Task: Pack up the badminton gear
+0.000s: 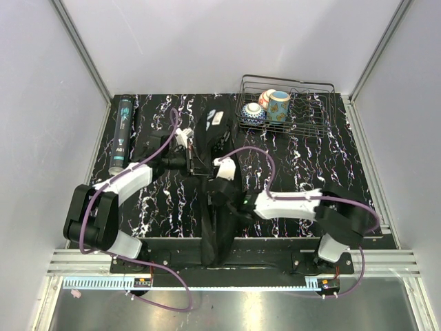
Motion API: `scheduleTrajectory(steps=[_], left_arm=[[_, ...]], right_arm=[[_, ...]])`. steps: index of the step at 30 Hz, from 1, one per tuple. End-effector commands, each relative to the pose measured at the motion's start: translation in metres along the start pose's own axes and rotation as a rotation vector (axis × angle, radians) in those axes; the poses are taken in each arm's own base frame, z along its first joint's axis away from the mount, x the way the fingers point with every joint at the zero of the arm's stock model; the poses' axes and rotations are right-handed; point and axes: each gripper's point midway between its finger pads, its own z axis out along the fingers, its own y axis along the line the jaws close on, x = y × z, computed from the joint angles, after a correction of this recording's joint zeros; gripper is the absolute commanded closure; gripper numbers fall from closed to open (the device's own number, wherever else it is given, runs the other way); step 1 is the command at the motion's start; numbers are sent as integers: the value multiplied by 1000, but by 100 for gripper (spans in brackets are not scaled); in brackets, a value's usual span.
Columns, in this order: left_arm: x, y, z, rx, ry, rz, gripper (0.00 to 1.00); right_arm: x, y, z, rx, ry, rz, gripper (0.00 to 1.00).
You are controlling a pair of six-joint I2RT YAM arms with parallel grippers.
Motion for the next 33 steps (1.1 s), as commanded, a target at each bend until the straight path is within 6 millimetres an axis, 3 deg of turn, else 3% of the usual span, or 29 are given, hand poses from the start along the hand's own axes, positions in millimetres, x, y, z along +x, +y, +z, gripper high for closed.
scheduleTrajectory(steps=[1, 6, 7, 9, 12, 13, 14, 15, 16, 17, 18, 19, 21, 22, 24, 25, 27, 28, 30, 33], left_arm=[[13, 4, -4, -40, 85, 3, 100], [11, 8, -6, -53, 79, -2, 100], [12, 8, -7, -53, 81, 0, 100], [14, 7, -8, -47, 85, 3, 100], [15, 4, -9, -34, 88, 11, 100], [16, 4, -9, -34, 87, 12, 100], [15, 2, -10, -30, 83, 18, 100], [15, 1, -10, -25, 82, 23, 100], [16, 2, -10, -25, 84, 19, 100], [16, 0, -10, -16, 84, 22, 100], [16, -1, -10, -12, 86, 25, 100], [16, -2, -10, -7, 87, 22, 100], [16, -4, -11, 2, 86, 28, 100], [16, -4, -10, 3, 86, 30, 100], [16, -7, -11, 17, 87, 35, 100], [16, -8, -11, 21, 87, 37, 100], [16, -11, -12, 33, 85, 45, 100], [16, -11, -11, 33, 86, 46, 100], [15, -13, -12, 40, 84, 53, 100], [16, -11, -12, 18, 81, 58, 100]], right_arm=[[-43, 9, -49, -158, 25, 51, 44], [-56, -17, -81, -226, 66, 74, 36], [-71, -29, -84, -235, 50, 111, 35], [-77, -47, -81, -231, 40, 129, 31], [-93, -68, -65, -241, 50, 123, 29], [-86, -62, -55, -289, 98, 109, 28], [-98, -67, -46, -298, 89, 89, 28], [-96, -66, -37, -307, 112, 79, 27], [-78, -71, -19, -296, 183, 71, 27], [-88, -75, -8, -296, 185, 74, 27], [-85, -77, 1, -302, 208, 81, 28], [-68, -79, 16, -316, 275, 95, 28], [-73, -79, 32, -321, 282, 98, 28], [-62, -81, 45, -318, 307, 99, 28], [-65, -79, 59, -327, 299, 76, 28], [-53, -86, 71, -298, 323, 74, 29], [-57, -84, 82, -296, 313, 64, 30], [-53, -85, 90, -295, 320, 65, 31], [-52, -83, 96, -299, 328, 75, 42], [-60, -65, 88, -380, 320, 139, 71]])
